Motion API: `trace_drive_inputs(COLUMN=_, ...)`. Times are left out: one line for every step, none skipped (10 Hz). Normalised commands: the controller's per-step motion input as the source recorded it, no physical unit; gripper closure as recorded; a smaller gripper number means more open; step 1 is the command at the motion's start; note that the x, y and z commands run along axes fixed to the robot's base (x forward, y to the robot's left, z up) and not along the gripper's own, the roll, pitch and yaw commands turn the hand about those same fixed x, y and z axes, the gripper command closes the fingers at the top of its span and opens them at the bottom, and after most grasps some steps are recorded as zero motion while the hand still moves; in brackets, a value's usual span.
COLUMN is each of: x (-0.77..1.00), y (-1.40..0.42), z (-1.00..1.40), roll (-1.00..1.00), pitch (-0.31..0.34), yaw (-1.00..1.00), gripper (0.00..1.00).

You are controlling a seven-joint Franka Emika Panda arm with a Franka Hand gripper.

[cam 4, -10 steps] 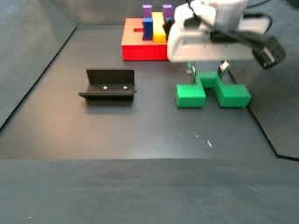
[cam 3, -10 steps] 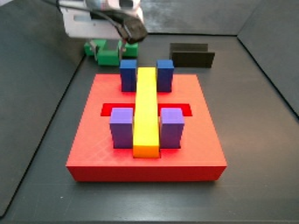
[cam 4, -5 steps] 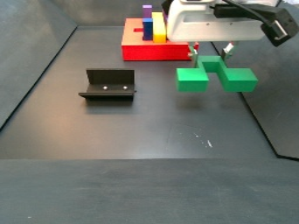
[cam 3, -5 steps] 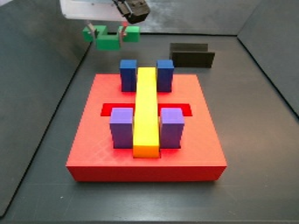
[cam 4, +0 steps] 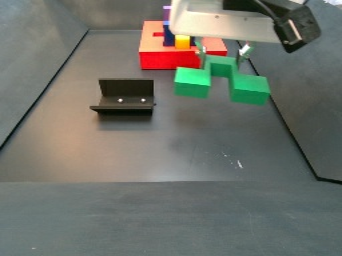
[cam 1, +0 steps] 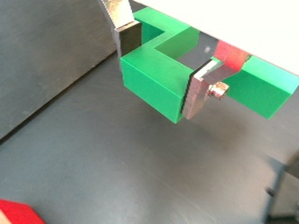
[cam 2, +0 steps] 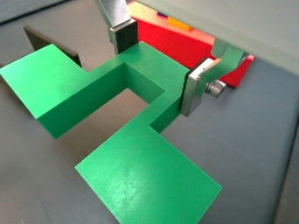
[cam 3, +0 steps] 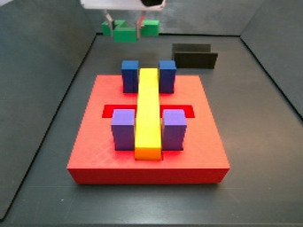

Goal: Pick up the green object. Move up. Place the green object on the fixture. Regrasp the green object. Move to above the board. Insert the green object.
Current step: Place the green object on the fixture.

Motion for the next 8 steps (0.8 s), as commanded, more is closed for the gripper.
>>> trace_drive_inputs(x=1.00, y=0.01, z=0.00, roll=-0.49, pitch=0.040, yaw=-0.23, gripper=1.00)
trace_drive_inputs(x=0.92, y=0.03, z=0.00, roll=-0.46, pitch=0.229, yaw=-0.22, gripper=1.00)
trace_drive_inputs(x=0.87, y=0.00, z=0.11, roll=-0.62, pitch=0.349, yaw=-0.17, gripper=1.00)
trace_drive_inputs(x=0.93, y=-0.01, z=0.22, roll=-0.67, pitch=0.263, yaw=-0.15, gripper=1.00)
trace_drive_inputs(x=0.97, y=-0.03, z=0.29, roll=-0.70, pitch=0.183, yaw=-0.13, gripper=1.00)
trace_drive_inputs(x=0.95, y=-0.02, z=0.30, roll=-0.74, pitch=0.111, yaw=-0.06, gripper=1.00)
trace_drive_inputs(x=0.92, y=-0.02, z=0.29, roll=-0.75, pitch=0.029, yaw=-0.04, gripper=1.00)
trace_drive_inputs(x=0.91, y=0.00, z=0.20, roll=-0.77, pitch=0.000, yaw=-0.04, gripper=1.00)
